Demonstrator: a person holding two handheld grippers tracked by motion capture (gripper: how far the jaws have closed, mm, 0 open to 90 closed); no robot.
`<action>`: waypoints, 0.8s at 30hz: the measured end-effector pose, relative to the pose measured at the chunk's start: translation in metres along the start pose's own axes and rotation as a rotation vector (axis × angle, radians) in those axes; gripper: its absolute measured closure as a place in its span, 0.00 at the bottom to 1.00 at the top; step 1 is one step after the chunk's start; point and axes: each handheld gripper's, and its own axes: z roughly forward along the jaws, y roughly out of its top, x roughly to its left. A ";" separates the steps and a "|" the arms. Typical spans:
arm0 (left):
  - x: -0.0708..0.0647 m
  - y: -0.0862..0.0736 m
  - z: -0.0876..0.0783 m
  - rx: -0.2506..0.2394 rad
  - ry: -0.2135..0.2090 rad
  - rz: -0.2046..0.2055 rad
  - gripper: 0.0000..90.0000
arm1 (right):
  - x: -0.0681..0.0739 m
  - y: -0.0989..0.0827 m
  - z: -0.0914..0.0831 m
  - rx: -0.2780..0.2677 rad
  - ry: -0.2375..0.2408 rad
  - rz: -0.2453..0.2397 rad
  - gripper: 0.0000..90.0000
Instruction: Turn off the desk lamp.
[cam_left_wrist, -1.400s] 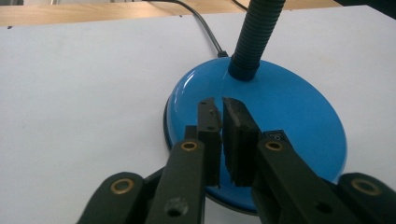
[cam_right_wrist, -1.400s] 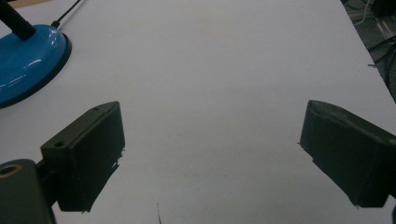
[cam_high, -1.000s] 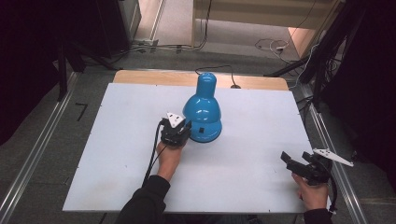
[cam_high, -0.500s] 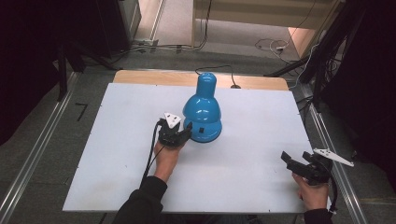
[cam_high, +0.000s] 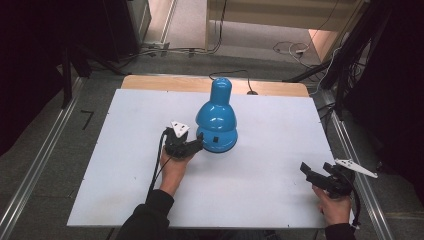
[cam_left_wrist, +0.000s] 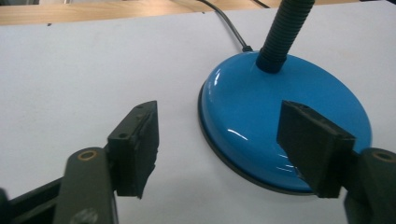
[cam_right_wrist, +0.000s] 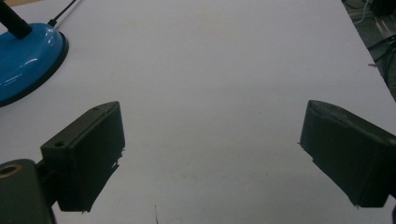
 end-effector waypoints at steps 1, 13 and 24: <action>0.002 0.000 -0.001 0.002 -0.001 -0.005 0.30 | 0.000 0.000 0.000 0.000 0.000 -0.001 0.06; 0.022 -0.002 -0.021 0.006 0.010 -0.019 0.22 | -0.001 0.000 -0.001 -0.001 -0.003 0.001 0.06; 0.066 -0.028 -0.075 -0.004 0.060 -0.042 0.19 | -0.003 -0.002 -0.003 -0.003 -0.020 -0.010 0.06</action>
